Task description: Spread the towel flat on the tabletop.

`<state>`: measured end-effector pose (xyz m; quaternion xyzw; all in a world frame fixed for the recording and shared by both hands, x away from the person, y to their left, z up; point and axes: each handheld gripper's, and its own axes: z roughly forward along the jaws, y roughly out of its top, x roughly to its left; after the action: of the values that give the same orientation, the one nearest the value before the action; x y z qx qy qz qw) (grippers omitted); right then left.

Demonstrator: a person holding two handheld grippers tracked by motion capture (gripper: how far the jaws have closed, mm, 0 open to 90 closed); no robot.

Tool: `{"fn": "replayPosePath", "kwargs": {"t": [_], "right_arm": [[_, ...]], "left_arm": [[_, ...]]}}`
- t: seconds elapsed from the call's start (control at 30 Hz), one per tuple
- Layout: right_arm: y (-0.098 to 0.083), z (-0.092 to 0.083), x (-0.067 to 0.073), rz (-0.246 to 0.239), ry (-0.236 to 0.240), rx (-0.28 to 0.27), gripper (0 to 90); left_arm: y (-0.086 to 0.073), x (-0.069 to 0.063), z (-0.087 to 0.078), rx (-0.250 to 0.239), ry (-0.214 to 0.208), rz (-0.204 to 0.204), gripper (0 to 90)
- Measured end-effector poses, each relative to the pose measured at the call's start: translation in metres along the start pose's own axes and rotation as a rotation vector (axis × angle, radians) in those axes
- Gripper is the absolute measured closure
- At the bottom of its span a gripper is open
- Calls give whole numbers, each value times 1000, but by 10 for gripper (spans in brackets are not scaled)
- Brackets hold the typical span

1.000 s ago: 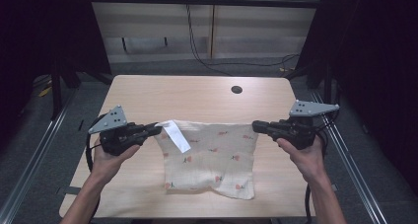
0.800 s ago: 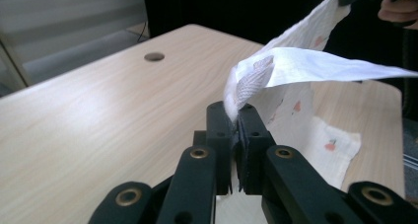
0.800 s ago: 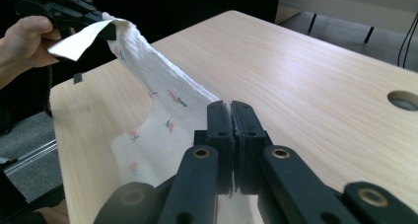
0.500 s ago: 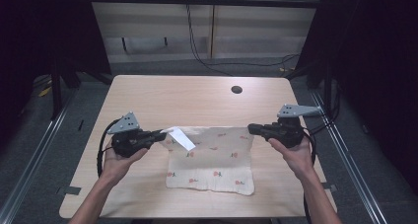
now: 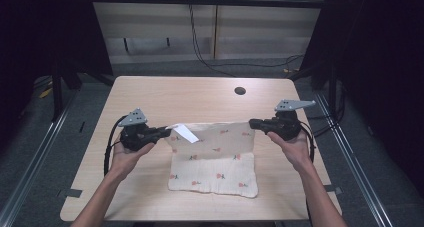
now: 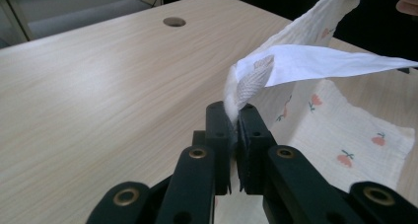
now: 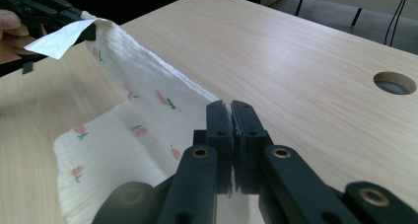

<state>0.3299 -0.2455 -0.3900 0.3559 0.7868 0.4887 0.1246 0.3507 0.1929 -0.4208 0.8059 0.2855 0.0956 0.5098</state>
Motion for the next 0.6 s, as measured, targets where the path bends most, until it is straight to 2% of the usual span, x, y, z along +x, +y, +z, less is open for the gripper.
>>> {"fn": "replayPosePath", "kwargs": {"t": [0.1, 0.23, 0.37, 0.43, 0.5, 0.53, 0.6], "right_arm": [[-2, 7, -7, -2, -3, -4, 869], [-5, 21, -16, 10, -21, 9, 869], [-6, 34, -26, 22, -30, 29, 869], [-8, 41, -32, 32, -35, 39, 866], [-10, 49, -39, 55, -22, 67, 838], [-13, 54, -42, 68, -17, 90, 837], [-18, 60, -44, 70, -43, 105, 827]], "left_arm": [[-4, 8, 7, 13, 12, -24, 855], [-8, 13, 19, 44, 21, -33, 852], [-9, 20, 27, 49, 25, -44, 848], [-9, 25, 31, 47, 21, -62, 838], [-10, 30, 35, 77, 34, -48, 817], [-10, 33, 36, 74, 31, -62, 824], [-13, 38, 37, 68, 41, -80, 819]]}}
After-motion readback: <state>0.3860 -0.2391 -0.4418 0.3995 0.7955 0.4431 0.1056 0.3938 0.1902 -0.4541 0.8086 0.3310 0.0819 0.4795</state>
